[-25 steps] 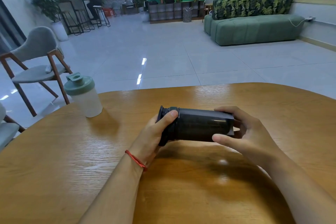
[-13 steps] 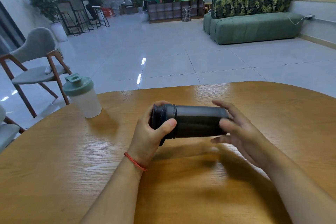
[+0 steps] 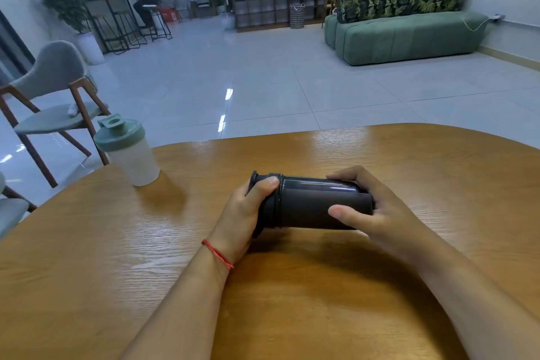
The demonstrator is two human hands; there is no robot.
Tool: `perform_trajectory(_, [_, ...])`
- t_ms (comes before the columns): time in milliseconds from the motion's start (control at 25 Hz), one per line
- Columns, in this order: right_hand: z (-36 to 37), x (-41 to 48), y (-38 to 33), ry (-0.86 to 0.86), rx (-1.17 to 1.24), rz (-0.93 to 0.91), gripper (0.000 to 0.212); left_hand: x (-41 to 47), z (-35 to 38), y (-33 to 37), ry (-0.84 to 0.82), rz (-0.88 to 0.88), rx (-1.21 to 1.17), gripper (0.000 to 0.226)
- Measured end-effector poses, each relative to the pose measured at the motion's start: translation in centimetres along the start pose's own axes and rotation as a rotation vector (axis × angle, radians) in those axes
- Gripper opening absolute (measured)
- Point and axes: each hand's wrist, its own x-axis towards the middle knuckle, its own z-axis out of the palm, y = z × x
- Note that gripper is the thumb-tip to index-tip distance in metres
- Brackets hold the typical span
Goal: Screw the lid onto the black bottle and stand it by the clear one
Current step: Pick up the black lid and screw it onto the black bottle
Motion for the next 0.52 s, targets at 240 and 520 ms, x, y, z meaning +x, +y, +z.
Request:
perform_trajectory(240, [0.3, 0.9, 0.6, -0.034, 0.267, 0.136, 0.06, -0.3, -0.2, -0.2, 0.005, 0.18, 0.136, 0.059])
perform_trajectory(520, [0.1, 1.0, 1.0, -0.055, 0.291, 0.126, 0.09, 0.1, -0.8, 0.5, 0.027, 0.091, -0.009, 0.058])
